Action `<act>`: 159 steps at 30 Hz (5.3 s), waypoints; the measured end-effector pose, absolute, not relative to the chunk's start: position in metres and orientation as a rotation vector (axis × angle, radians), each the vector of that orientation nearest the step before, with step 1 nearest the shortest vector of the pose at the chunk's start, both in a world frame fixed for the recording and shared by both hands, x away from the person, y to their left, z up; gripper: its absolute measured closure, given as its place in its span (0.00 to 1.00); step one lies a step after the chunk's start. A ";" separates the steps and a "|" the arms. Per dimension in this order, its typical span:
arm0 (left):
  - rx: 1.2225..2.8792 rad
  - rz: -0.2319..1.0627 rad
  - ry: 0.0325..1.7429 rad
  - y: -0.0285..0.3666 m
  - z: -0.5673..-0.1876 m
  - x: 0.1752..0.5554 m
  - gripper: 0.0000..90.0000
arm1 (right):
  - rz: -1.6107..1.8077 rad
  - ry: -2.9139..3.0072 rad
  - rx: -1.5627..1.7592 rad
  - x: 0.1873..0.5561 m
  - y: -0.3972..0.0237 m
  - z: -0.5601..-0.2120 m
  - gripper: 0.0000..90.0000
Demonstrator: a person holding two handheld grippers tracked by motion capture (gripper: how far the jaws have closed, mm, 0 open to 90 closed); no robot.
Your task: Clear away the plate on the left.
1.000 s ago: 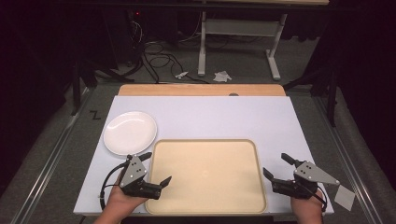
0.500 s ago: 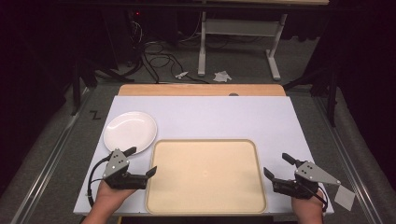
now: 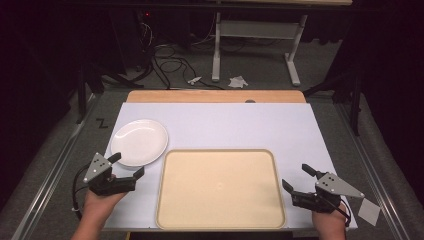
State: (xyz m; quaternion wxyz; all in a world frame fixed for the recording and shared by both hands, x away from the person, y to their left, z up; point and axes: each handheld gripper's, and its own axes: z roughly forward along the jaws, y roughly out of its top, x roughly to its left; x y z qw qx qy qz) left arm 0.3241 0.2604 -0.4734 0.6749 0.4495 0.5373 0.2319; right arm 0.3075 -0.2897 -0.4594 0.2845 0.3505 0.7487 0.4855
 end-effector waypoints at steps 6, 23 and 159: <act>0.980 0.559 1.241 0.279 -0.476 0.326 0.05 | 1.303 2.001 0.939 0.308 -0.290 -0.460 0.18; 1.072 0.584 1.203 0.265 -0.486 0.329 0.06 | 1.296 2.007 0.949 0.308 -0.289 -0.460 0.18; 1.826 1.206 0.690 0.181 -0.516 0.344 0.97 | 1.304 2.032 0.927 0.313 -0.286 -0.461 0.18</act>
